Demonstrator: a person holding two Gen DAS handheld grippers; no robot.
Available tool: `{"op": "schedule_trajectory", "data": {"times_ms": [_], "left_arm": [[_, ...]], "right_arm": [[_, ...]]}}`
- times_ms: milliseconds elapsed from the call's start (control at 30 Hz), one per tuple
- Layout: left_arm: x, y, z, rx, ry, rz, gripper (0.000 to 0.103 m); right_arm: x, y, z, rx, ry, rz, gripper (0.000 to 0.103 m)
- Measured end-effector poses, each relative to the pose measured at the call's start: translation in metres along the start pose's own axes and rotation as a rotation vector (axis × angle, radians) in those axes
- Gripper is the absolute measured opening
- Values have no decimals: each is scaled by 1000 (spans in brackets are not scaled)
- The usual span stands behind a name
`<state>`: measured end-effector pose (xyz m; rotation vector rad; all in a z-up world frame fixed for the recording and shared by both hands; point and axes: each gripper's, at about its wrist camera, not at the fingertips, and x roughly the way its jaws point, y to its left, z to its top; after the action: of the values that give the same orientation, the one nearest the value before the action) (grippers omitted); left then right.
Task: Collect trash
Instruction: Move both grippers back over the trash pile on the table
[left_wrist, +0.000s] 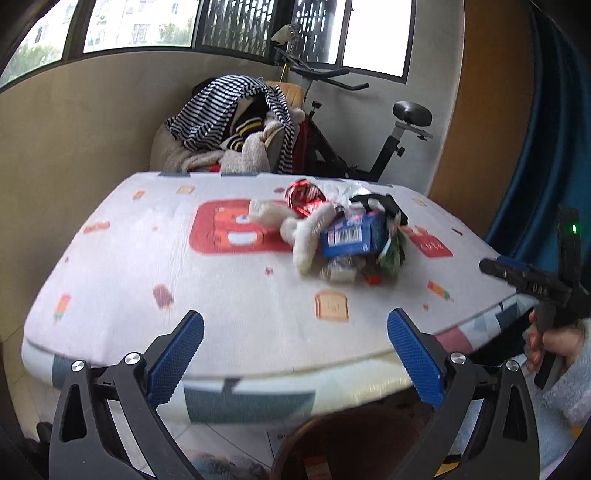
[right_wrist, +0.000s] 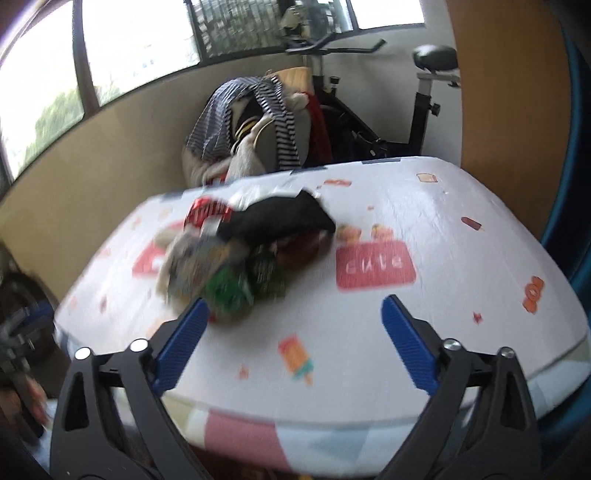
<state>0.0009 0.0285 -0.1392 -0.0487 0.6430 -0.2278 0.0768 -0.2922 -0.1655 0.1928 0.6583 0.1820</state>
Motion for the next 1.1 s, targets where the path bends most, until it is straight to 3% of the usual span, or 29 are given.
{"op": "schedule_trajectory", "data": {"times_ms": [100,167,233,300,500,633,700,767,800,833,933,1100], "left_arm": [[13,2,16,0,11,35,97],[22,7,24,-20,22,36,97],[28,11,29,-42,18,32,97],[36,15,34,-63,19,26,97],[58,27,40,-94,51,37,97],[66,34,38,-99,70,40,97],[70,36,36,-106,81,34,97],[73,37,34,-109,96,25,97],[74,36,33,-107,100,22,97],[75,36,33,-104,102,20,97],[76,33,32,-103,107,3,97],[81,39,36,-189,124,-72,93]], "right_arm": [[19,-14,25,64,4,17,88],[35,-23,38,110,17,46,82],[63,-34,51,169,52,89,68],[92,-42,60,204,89,100,64],[151,-53,57,361,147,111,62],[169,-56,49,483,152,175,62],[173,-60,44,565,147,248,54],[171,-63,42,615,136,305,35],[166,-66,43,623,119,316,18],[162,-68,46,623,104,312,12],[134,-70,60,565,20,264,11],[79,-68,92,372,-119,139,11]]}}
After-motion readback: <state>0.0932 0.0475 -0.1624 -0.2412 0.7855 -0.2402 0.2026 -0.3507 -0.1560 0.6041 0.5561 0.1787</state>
